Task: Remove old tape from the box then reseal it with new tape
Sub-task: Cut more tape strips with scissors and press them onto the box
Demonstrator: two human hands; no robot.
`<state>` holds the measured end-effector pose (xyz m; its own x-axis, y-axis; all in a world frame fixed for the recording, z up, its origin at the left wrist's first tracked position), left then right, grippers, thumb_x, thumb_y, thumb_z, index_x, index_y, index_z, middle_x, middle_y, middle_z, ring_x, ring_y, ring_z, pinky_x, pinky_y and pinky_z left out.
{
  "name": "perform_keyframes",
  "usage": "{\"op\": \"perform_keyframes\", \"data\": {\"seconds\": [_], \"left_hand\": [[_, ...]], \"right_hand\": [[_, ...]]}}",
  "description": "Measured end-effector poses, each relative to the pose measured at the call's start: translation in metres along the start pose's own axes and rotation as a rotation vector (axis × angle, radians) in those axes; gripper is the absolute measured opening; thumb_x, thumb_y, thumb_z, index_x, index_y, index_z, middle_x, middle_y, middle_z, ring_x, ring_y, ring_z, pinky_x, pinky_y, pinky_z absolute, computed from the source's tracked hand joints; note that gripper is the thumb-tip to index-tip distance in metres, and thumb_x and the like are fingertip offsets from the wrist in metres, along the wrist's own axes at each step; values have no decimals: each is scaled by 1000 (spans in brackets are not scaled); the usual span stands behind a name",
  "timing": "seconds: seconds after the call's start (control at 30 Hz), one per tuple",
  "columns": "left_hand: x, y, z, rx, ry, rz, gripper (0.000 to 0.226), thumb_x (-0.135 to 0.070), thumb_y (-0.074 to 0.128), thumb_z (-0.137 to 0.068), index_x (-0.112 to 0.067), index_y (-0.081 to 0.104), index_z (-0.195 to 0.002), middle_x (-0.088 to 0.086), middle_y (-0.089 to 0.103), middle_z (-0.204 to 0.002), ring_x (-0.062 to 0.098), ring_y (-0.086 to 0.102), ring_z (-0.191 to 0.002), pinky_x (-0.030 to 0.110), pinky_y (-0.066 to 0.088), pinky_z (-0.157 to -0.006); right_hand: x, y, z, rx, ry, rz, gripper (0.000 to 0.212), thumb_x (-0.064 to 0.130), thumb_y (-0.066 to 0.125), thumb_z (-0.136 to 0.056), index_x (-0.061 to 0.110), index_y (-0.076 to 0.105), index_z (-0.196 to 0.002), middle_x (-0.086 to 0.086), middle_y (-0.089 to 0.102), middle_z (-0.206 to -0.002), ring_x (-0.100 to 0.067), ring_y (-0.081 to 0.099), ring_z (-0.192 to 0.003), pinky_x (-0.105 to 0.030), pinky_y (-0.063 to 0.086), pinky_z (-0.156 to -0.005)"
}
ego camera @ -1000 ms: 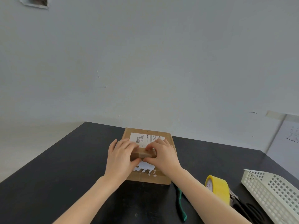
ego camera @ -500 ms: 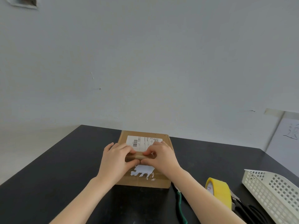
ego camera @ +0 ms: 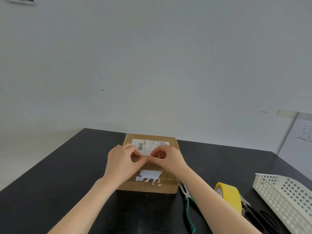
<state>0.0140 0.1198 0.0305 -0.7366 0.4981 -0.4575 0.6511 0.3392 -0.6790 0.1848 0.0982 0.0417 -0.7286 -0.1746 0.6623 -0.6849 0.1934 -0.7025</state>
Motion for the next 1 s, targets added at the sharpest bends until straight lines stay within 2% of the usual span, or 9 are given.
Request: {"op": "perform_keyframes", "data": {"seconds": [0.07, 0.23, 0.37, 0.5, 0.6, 0.67, 0.73, 0.87, 1.0], "left_hand": [[-1, 5, 0, 19, -38, 2, 27, -58, 63, -77, -32, 58, -81, -17, 59, -98, 8, 50, -90, 31, 51, -73], [1, 12, -4, 8, -140, 42, 22, -48, 67, -78, -35, 55, -92, -20, 55, -95, 8, 47, -93, 33, 51, -75], [2, 12, -8, -64, -189, 44, 12, -40, 67, -81, -35, 57, -86, -20, 57, -79, 8, 50, -86, 29, 47, -65], [3, 13, -7, -99, -219, 67, 11, -33, 67, -83, -36, 56, -83, -17, 63, -79, 11, 54, -82, 33, 52, -63], [5, 13, -6, -83, -216, 110, 9, -36, 66, -83, -36, 57, -84, -15, 67, -85, 11, 57, -84, 35, 54, -66], [5, 12, -4, -82, -219, 123, 15, -45, 68, -80, -36, 57, -83, -18, 63, -81, 10, 57, -85, 35, 54, -68], [3, 12, -4, -90, -210, 104, 21, -50, 71, -75, -36, 56, -83, -20, 59, -79, 8, 54, -86, 34, 52, -69], [0, 11, -7, -108, -209, 60, 19, -49, 71, -76, -36, 56, -81, -20, 57, -76, 8, 52, -83, 30, 49, -67], [-6, 10, -4, -141, -210, 17, 14, -39, 68, -81, -37, 55, -77, -21, 52, -76, 9, 51, -81, 38, 51, -69]], "right_hand": [[0, 2, -2, -21, 28, 24, 33, 49, 74, -78, 27, 68, -102, 13, 66, -95, -2, 60, -89, -19, 53, -77], [-3, 5, -12, -31, 109, 125, 31, 51, 71, -80, 32, 61, -103, 13, 61, -93, -7, 59, -85, -26, 54, -71], [-3, 6, -18, -35, 153, 166, 21, 47, 68, -85, 32, 58, -96, 12, 60, -90, -6, 57, -75, -20, 45, -59], [-4, 4, -18, 21, 142, 112, 12, 40, 66, -89, 29, 61, -91, 11, 62, -90, -4, 54, -73, -17, 43, -59], [-4, 1, -15, 67, 123, 52, 14, 38, 64, -91, 24, 65, -93, 10, 62, -88, -3, 54, -75, -16, 45, -65], [-4, 2, -14, 65, 119, 51, 15, 39, 68, -88, 25, 65, -90, 10, 64, -89, -5, 57, -78, -19, 48, -68], [-3, 4, -14, 33, 124, 97, 15, 40, 68, -87, 26, 62, -87, 9, 64, -89, -7, 58, -78, -19, 47, -64], [0, 6, -16, -37, 140, 217, 16, 44, 62, -90, 28, 59, -89, 7, 65, -95, -11, 60, -80, -20, 41, -56], [0, 7, -17, -11, 139, 187, 16, 43, 59, -92, 27, 58, -91, 8, 63, -93, -11, 59, -80, -20, 42, -59]]}}
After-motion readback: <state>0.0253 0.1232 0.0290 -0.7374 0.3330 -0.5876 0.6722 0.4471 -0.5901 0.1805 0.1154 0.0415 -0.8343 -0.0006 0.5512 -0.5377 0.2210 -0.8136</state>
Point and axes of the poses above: each hand's wrist, its own z-axis away from the middle knuckle, its own y-axis out of the palm, x = y × z, the point moved 5 cm from there along -z, towards the middle knuckle
